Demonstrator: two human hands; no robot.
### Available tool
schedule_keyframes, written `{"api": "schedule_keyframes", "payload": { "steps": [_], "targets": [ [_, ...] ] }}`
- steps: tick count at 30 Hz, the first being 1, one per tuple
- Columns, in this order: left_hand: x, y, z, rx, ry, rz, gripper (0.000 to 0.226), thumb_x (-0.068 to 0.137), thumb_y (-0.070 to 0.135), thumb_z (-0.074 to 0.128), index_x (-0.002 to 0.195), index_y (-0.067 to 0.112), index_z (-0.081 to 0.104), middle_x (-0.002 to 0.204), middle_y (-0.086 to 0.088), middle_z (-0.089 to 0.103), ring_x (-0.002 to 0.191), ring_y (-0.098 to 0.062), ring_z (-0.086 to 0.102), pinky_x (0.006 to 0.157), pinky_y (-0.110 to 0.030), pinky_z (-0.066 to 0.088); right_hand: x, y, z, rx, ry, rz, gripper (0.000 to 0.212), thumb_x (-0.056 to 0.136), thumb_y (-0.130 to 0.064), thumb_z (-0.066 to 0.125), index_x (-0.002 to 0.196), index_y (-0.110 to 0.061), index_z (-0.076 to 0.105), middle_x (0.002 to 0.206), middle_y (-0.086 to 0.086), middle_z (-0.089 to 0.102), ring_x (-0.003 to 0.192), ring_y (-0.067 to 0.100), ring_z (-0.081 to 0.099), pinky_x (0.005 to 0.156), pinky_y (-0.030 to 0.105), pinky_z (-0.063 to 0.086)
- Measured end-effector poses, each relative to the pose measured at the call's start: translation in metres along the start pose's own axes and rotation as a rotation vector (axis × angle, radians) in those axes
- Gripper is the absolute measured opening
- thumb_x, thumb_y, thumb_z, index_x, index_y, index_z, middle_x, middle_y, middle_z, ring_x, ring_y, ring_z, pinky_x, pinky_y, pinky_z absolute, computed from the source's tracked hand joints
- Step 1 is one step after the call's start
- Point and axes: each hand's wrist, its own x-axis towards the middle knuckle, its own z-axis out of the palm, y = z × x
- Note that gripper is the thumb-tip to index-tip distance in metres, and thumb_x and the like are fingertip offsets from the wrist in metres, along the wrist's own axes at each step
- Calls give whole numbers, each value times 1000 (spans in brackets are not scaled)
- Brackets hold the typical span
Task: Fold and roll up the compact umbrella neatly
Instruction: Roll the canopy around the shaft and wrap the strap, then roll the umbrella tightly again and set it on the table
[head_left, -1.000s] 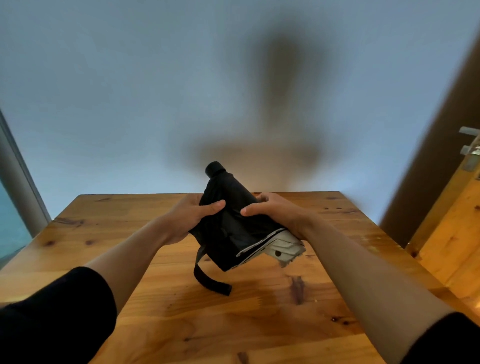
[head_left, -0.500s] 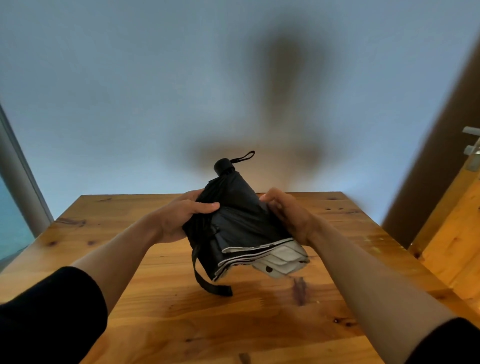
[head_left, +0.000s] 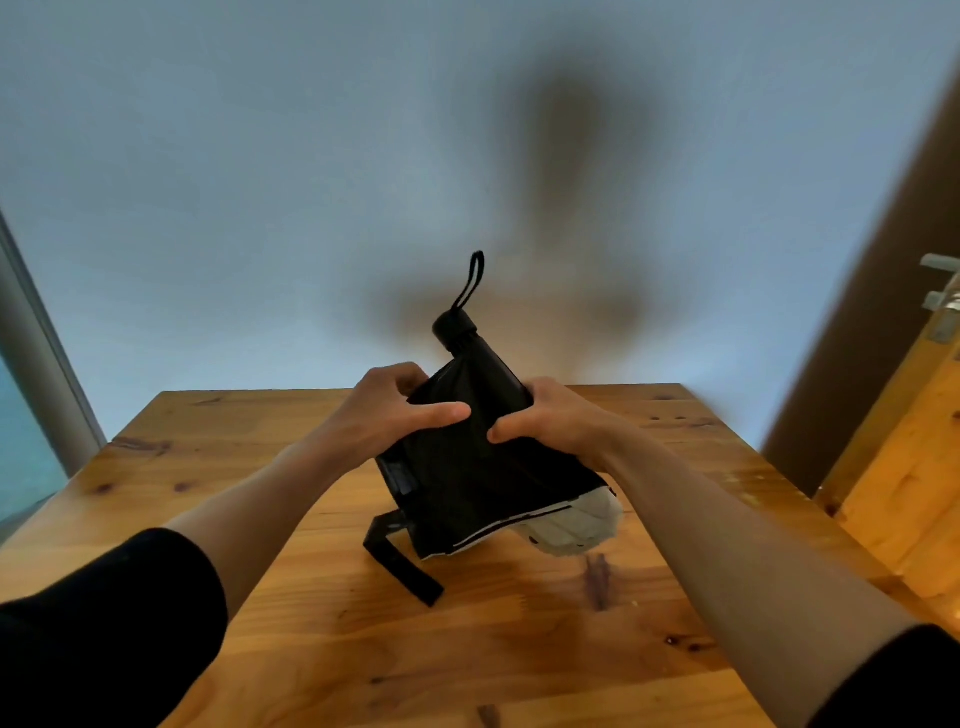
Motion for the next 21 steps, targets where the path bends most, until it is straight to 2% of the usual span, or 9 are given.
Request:
{"api": "schedule_keyframes", "payload": {
  "steps": [3,6,10,12,14,17,21],
  "targets": [
    [2,3,0,-28,-18,-32,33,81,37,75,101,15,60,88,-7,73,74,-21,74,59,-23,54,1,-7,0,-34,-11,2,30,81,-19,76,106,-17,61,103,12,70,89,24,72,75,31,61],
    [0,2,-2,-106,-107,-28,24,89,33,66,101,11,68,87,-10,76,77,-24,75,67,-30,56,2,-8,2,-35,-12,11,31,82,-22,77,109,-13,65,102,12,73,89,26,74,81,35,61],
    [2,-4,0,-119,-135,-59,39,93,39,59,94,1,69,89,-20,73,79,-29,72,75,-38,55,1,-8,2,-50,-26,19,29,84,-24,77,109,-13,66,100,12,74,87,26,75,81,36,62],
    [1,-3,2,-101,-160,-81,46,90,47,58,93,3,69,87,-15,74,80,-28,73,75,-36,56,0,-10,0,-73,-41,29,29,84,-25,77,109,-15,66,101,11,74,87,25,75,79,34,61],
    [0,-2,1,-78,-201,-82,45,87,51,60,99,9,69,92,-10,76,84,-25,74,79,-37,59,-1,-12,-2,-104,-30,22,29,83,-24,77,109,-14,66,101,11,74,87,24,75,78,33,61],
    [1,-3,3,-59,-291,-79,38,91,46,60,107,12,67,100,-8,75,90,-22,74,88,-41,58,-1,-13,-3,-132,9,13,34,79,-22,81,107,-7,68,99,15,75,85,27,75,79,36,62],
    [-1,-1,7,-206,-375,-128,38,98,38,51,116,8,64,110,-13,73,100,-26,72,92,-40,56,0,-12,-3,-140,46,9,35,76,-20,85,100,1,71,95,18,76,82,29,75,78,37,62]
  ]
}}
